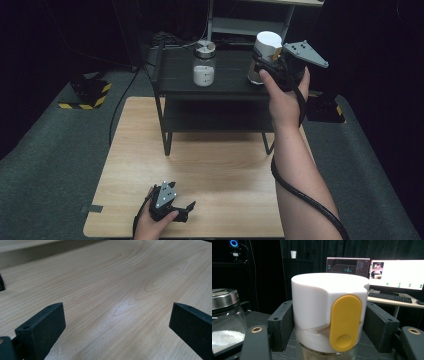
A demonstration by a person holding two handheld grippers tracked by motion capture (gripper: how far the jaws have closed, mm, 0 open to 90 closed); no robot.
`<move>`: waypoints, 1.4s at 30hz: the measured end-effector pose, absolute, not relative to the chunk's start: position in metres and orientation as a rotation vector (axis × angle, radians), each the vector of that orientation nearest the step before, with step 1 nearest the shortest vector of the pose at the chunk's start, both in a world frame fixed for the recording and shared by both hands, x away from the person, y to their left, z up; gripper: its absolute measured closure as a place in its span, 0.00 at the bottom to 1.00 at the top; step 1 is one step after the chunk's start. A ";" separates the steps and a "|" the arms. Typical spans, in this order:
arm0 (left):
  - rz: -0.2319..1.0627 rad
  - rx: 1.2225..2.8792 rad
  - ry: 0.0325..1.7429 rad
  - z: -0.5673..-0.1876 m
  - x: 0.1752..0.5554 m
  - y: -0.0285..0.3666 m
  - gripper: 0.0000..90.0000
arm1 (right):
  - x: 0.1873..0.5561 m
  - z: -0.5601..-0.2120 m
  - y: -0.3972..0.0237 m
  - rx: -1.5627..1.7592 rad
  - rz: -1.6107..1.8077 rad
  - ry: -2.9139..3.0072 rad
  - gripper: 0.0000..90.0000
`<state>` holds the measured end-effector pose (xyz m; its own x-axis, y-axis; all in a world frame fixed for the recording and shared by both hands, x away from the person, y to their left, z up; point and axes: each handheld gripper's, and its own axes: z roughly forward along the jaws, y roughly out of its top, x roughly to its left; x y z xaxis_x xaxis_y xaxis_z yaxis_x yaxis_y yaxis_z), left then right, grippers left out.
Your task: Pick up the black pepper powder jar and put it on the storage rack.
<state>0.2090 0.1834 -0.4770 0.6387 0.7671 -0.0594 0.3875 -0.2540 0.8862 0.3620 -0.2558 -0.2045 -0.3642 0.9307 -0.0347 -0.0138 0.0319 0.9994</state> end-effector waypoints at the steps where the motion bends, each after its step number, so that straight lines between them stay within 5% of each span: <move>1: 0.481 1.869 0.918 -0.477 0.209 0.183 0.01 | 0.363 -0.205 -0.256 0.979 1.456 1.490 0.34; 33: 0.475 1.874 0.924 -0.476 0.209 0.184 0.01 | 0.372 -0.219 -0.258 0.955 1.490 1.462 0.33; 42: 0.469 1.874 0.922 -0.476 0.210 0.185 0.01 | 0.375 -0.221 -0.261 0.934 1.498 1.478 0.14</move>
<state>0.2101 0.1849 -0.4762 0.6401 0.7653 -0.0673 0.3960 -0.2536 0.8825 0.3745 -0.2614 -0.2214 -0.3939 0.9184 -0.0377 -0.0498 0.0196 0.9986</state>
